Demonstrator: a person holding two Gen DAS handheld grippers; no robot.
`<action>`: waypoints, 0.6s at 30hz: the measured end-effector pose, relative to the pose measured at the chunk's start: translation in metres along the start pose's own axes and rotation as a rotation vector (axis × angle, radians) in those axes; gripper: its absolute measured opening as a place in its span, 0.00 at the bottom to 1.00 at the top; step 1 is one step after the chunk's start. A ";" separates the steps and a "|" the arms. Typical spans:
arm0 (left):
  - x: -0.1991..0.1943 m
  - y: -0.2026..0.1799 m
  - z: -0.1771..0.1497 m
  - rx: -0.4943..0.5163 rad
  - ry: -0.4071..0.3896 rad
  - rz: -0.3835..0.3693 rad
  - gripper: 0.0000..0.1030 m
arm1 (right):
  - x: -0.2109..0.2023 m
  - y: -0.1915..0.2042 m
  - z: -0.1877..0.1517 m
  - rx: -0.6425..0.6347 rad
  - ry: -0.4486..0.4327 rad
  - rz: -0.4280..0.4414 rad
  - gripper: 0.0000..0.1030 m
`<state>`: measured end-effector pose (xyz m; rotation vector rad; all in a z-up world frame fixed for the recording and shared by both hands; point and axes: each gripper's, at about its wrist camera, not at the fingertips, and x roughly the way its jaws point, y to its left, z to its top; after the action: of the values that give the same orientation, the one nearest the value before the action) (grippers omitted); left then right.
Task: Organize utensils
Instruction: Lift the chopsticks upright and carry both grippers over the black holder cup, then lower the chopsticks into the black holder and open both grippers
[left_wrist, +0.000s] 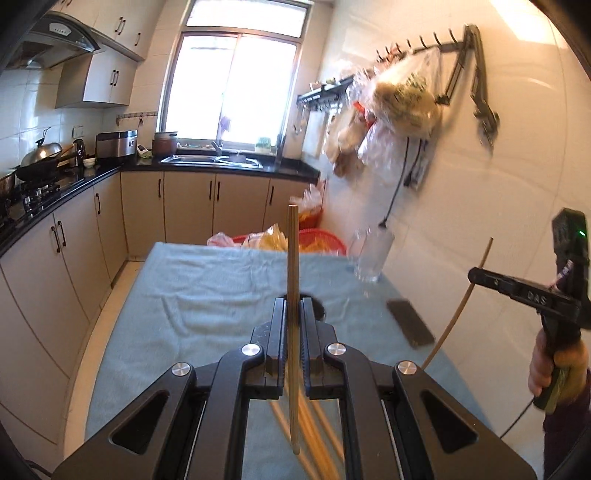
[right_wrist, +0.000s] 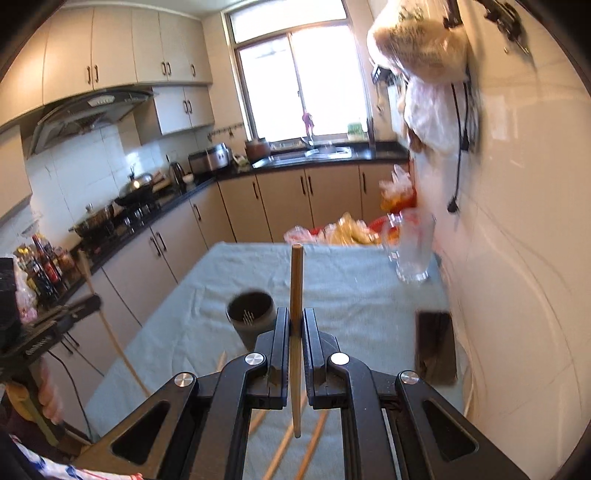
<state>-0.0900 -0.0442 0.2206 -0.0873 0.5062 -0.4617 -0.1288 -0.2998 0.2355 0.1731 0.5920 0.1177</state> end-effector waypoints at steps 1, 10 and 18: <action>0.004 0.001 0.007 -0.006 -0.009 0.003 0.06 | 0.002 0.003 0.009 0.000 -0.017 0.013 0.07; 0.062 0.000 0.074 -0.061 -0.110 0.058 0.06 | 0.051 0.031 0.064 0.056 -0.106 0.120 0.07; 0.124 0.008 0.101 -0.102 -0.098 0.033 0.06 | 0.113 0.032 0.079 0.092 -0.113 0.096 0.07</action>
<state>0.0585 -0.0961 0.2517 -0.1981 0.4339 -0.3971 0.0066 -0.2606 0.2452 0.2954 0.4772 0.1733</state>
